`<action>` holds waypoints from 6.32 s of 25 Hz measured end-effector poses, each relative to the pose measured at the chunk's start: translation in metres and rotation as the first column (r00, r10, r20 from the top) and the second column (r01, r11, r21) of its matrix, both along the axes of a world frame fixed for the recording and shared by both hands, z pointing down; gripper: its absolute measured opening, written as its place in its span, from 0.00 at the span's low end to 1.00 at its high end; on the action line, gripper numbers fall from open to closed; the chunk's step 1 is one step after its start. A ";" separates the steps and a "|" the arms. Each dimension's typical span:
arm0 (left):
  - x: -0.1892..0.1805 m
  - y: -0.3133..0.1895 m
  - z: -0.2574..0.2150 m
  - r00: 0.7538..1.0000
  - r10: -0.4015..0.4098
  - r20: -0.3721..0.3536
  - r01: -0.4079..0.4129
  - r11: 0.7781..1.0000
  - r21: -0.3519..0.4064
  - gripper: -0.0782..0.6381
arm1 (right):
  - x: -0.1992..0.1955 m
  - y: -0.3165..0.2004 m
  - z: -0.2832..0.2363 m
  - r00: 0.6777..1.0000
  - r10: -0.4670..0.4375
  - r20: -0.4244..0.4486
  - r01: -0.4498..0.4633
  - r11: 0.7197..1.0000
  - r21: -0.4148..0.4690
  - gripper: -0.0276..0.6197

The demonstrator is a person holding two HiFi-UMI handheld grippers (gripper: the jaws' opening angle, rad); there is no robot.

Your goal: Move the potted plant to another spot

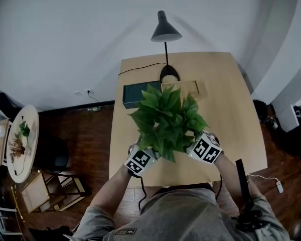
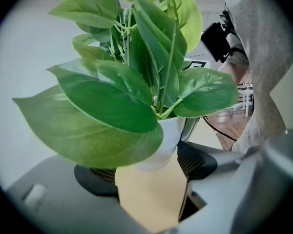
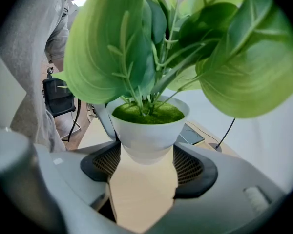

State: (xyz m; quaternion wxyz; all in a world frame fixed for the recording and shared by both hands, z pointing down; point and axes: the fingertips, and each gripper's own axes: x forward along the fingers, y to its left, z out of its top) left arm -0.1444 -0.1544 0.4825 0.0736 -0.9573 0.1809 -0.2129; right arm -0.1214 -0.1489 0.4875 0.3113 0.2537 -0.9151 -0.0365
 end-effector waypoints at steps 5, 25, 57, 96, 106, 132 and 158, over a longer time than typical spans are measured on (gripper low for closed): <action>-0.016 -0.001 -0.001 1.000 -0.021 0.005 0.021 1.000 -0.002 0.62 | -0.015 -0.001 0.000 1.000 -0.019 0.000 0.019 1.000 -0.007 0.57; -0.048 -0.001 0.009 0.980 -0.195 0.042 0.196 0.981 -0.015 0.62 | -0.047 -0.005 0.011 0.982 -0.186 0.022 0.186 0.982 -0.027 0.57; -0.218 -0.004 0.125 0.990 -0.093 0.102 0.109 0.979 -0.170 0.62 | -0.212 -0.001 0.121 0.996 -0.061 -0.062 0.046 0.976 -0.210 0.57; -0.248 0.017 0.170 0.988 -0.077 0.131 0.101 0.976 -0.191 0.62 | -0.240 0.021 0.171 0.994 -0.023 -0.111 -0.009 0.958 -0.286 0.56; -0.255 0.016 0.171 0.987 -0.102 0.128 0.125 0.975 -0.186 0.63 | -0.239 0.022 0.168 0.997 -0.005 -0.077 -0.018 0.956 -0.291 0.56; -0.254 0.133 0.126 0.835 -0.549 0.014 0.536 0.809 -0.243 0.48 | -0.153 0.112 0.115 0.990 0.027 0.141 0.008 0.971 -0.239 0.53; -0.172 0.184 0.033 0.845 -0.467 -0.259 0.360 0.856 -0.371 0.11 | -0.118 0.194 0.028 0.881 0.273 0.386 -0.193 0.953 -0.233 0.05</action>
